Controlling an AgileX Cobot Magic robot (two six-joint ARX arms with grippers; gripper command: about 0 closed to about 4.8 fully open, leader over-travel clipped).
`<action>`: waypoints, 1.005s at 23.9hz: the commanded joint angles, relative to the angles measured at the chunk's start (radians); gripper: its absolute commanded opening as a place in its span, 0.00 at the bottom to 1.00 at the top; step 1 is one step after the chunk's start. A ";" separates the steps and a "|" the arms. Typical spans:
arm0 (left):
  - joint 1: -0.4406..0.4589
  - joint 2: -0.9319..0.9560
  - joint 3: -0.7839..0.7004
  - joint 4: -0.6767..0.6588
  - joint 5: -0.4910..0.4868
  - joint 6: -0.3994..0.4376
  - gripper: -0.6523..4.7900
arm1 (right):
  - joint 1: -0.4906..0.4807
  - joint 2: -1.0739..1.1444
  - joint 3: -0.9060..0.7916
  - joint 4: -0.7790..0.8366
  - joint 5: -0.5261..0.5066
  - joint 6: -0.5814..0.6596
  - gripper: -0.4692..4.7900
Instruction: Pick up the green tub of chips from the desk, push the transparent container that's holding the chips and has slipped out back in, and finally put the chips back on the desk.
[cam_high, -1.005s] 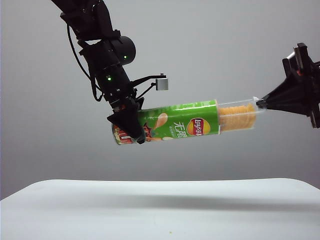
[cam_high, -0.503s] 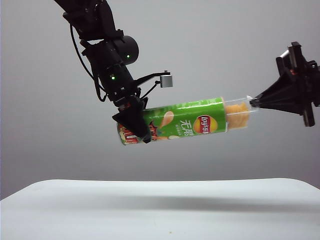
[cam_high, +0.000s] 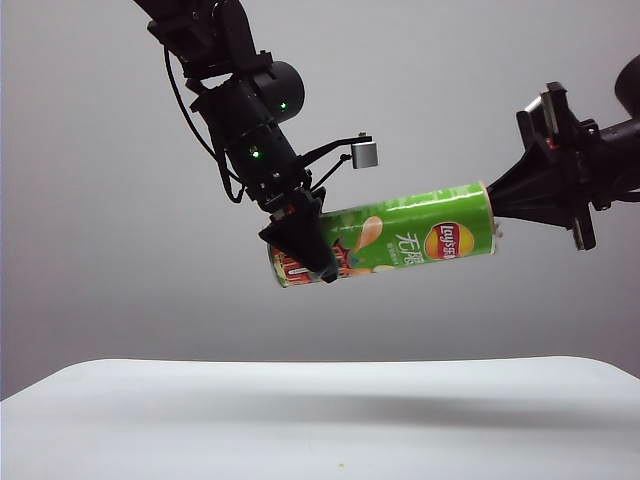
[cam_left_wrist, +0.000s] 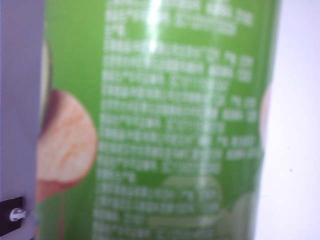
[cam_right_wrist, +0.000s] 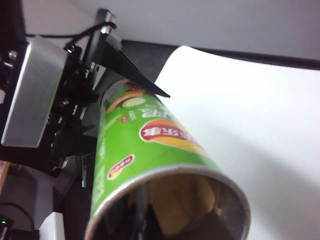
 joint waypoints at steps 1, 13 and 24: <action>-0.020 -0.013 0.008 0.041 0.074 -0.002 0.68 | 0.010 0.000 0.001 0.011 0.029 -0.003 0.09; 0.057 0.004 0.006 -0.085 -0.051 -0.001 0.68 | -0.099 0.000 0.003 0.013 -0.002 -0.011 0.40; 0.132 0.106 0.006 -0.074 -0.116 0.000 0.68 | -0.132 0.000 0.002 -0.002 -0.029 -0.014 0.40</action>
